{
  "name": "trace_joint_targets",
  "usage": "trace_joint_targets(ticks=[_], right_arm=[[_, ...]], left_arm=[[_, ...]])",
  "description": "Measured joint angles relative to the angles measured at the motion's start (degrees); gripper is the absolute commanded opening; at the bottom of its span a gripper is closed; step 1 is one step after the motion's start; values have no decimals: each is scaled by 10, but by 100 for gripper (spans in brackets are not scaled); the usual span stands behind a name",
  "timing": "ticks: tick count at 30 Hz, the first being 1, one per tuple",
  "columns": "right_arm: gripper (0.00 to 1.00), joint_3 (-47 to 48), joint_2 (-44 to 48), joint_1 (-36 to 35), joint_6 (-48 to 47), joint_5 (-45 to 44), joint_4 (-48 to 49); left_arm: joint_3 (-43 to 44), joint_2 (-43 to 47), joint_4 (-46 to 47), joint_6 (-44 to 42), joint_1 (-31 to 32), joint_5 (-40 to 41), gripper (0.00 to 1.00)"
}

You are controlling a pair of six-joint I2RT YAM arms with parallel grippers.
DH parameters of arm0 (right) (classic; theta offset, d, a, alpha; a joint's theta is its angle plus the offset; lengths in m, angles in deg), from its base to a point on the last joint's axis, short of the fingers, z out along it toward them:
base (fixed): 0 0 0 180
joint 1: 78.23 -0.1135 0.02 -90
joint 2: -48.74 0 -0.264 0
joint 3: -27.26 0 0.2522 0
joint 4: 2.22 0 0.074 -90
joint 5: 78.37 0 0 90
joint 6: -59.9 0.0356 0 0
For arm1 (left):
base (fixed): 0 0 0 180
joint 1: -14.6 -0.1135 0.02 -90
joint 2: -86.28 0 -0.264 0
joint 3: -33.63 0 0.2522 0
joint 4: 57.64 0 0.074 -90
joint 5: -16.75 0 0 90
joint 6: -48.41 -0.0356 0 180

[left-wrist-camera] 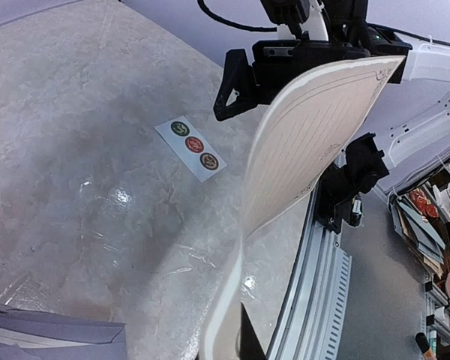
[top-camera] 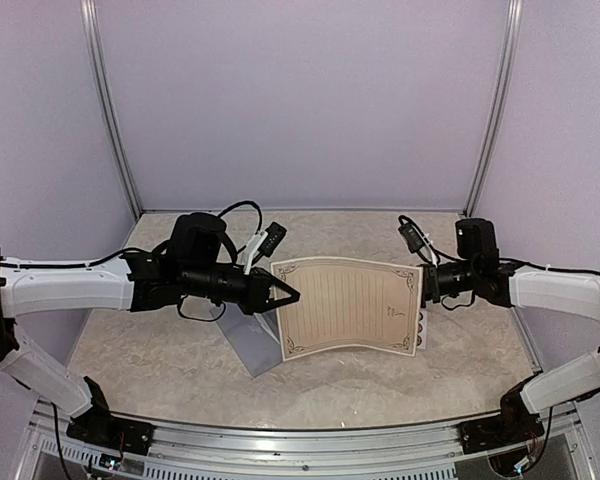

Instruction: Place the letter into the envelope and seal it

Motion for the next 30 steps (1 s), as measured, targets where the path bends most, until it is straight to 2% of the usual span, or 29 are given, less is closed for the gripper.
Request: trace_joint_targets(ticks=[19, 30], right_arm=[[100, 0, -8, -96, 5, 38, 13], [100, 10, -62, -156, 35, 31, 79]], left_arm=[[-15, -20, 48, 73, -33, -49, 0], [-15, -30, 76, 97, -32, -85, 0]])
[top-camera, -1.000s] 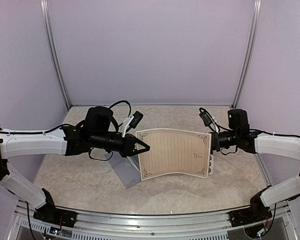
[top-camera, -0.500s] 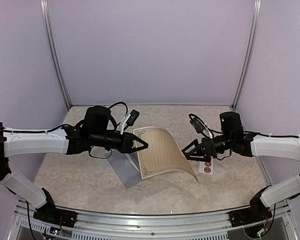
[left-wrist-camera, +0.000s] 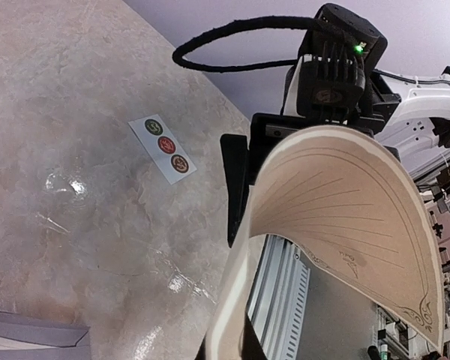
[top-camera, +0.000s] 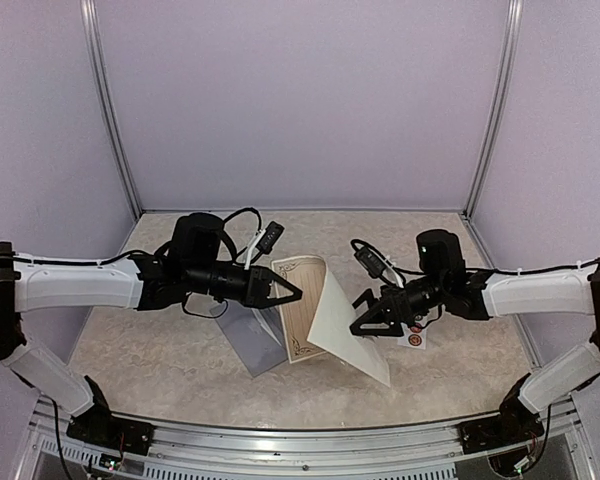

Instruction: Place the letter into the envelope and seal it

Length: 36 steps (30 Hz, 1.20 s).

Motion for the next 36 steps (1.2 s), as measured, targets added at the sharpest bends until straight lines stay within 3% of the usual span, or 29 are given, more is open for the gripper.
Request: trace_joint_targets(ticks=[18, 31, 36], right_arm=[[69, -4, -60, -35, 162, -36, 278], [58, -8, -83, -45, 214, -64, 353], [50, -8, -90, -47, 221, -67, 365]], left_arm=[[-7, -15, 32, 8, 12, -24, 0], [-12, -19, 60, 11, 17, -32, 0], [-12, -19, 66, 12, 19, -36, 0]])
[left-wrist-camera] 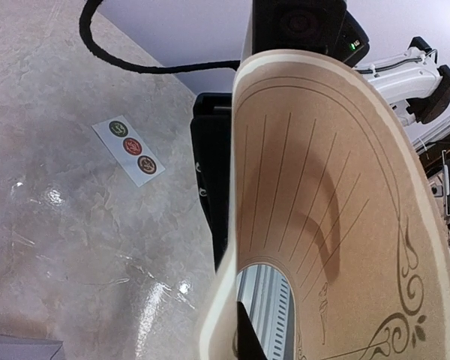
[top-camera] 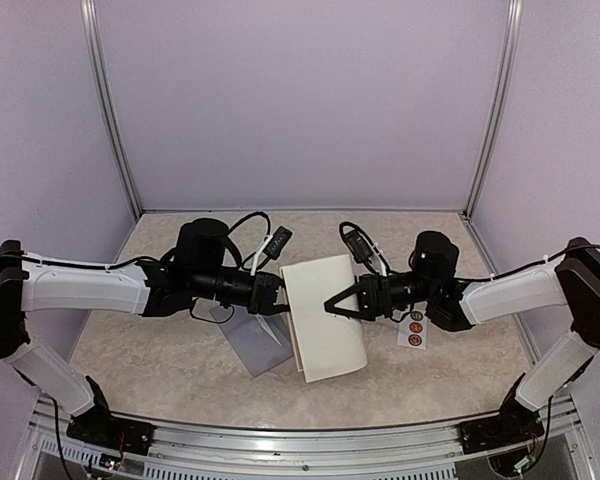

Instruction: Place the letter into the envelope and seal it

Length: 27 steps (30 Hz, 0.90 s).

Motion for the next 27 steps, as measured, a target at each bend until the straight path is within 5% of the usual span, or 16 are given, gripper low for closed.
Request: trace_joint_targets(ticks=[27], right_arm=[[14, 0, -26, -3, 37, -2, 39]], left_arm=[[0, 0, 5, 0, 11, -8, 0]])
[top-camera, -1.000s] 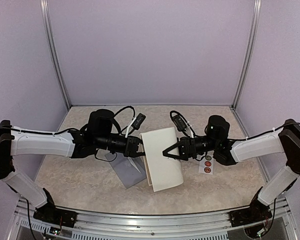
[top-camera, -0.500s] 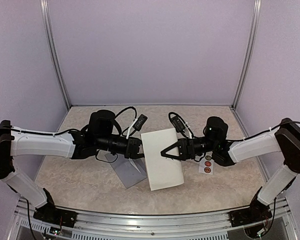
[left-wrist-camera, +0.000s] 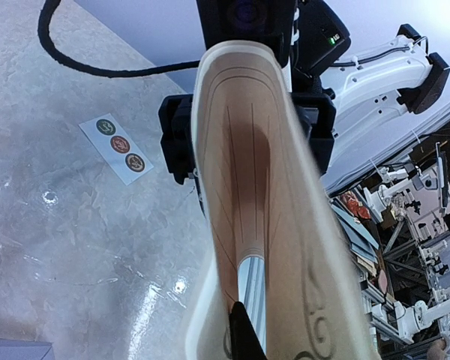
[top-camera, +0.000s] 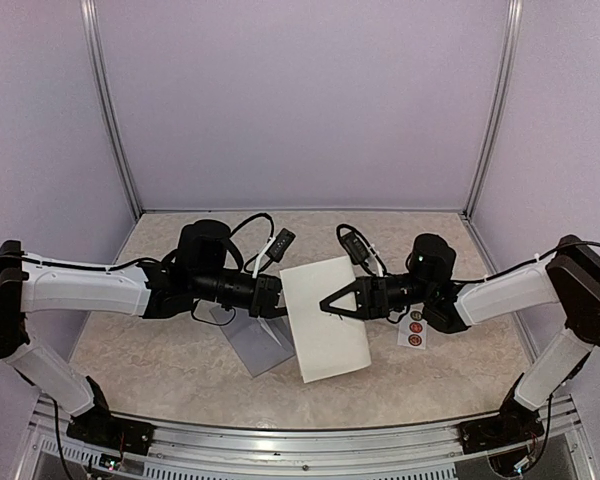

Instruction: Place the letter into the envelope and seal it

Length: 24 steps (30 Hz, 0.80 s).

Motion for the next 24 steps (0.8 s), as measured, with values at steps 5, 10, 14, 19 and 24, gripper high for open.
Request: trace_joint_targets(ticks=[5, 10, 14, 19, 24], right_arm=[[0, 0, -4, 0, 11, 0, 15], [0, -3, -8, 0, 24, 0, 32], [0, -4, -9, 0, 29, 0, 40], [0, -5, -9, 0, 31, -2, 52], [0, -5, -9, 0, 32, -2, 54]], left_arm=[[0, 0, 2, 0, 0, -1, 0], [0, 0, 3, 0, 1, -1, 2], [-2, 3, 3, -5, -3, 2, 36], [-50, 49, -6, 0, -36, 19, 73], [-101, 129, 8, 13, -58, 30, 87]])
